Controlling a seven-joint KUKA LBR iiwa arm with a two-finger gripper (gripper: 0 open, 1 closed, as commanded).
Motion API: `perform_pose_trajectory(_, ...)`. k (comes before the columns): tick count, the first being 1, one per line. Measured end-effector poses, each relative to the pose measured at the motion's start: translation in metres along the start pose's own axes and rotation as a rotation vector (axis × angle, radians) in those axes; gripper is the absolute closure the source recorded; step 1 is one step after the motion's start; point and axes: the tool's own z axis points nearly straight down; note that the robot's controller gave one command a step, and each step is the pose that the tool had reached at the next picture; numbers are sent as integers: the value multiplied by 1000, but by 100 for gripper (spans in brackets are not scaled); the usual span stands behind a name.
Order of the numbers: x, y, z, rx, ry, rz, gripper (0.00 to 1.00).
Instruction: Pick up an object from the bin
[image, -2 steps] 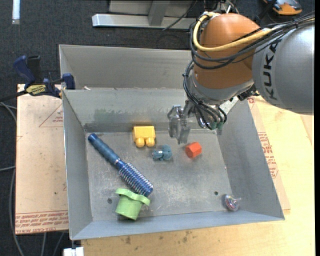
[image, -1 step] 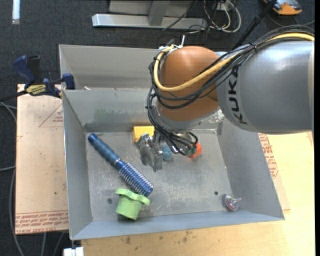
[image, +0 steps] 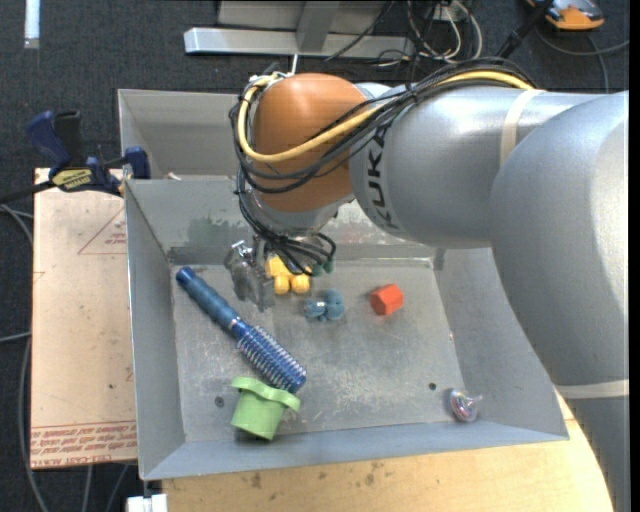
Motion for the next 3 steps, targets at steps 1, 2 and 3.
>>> perform_pose_trajectory(1,2,-1,-4,1,1,3,0)
perform_pose_trajectory(2,40,-1,90,0,4,113,0)
perform_pose_trajectory(3,9,-25,9,4,-5,-203,0)
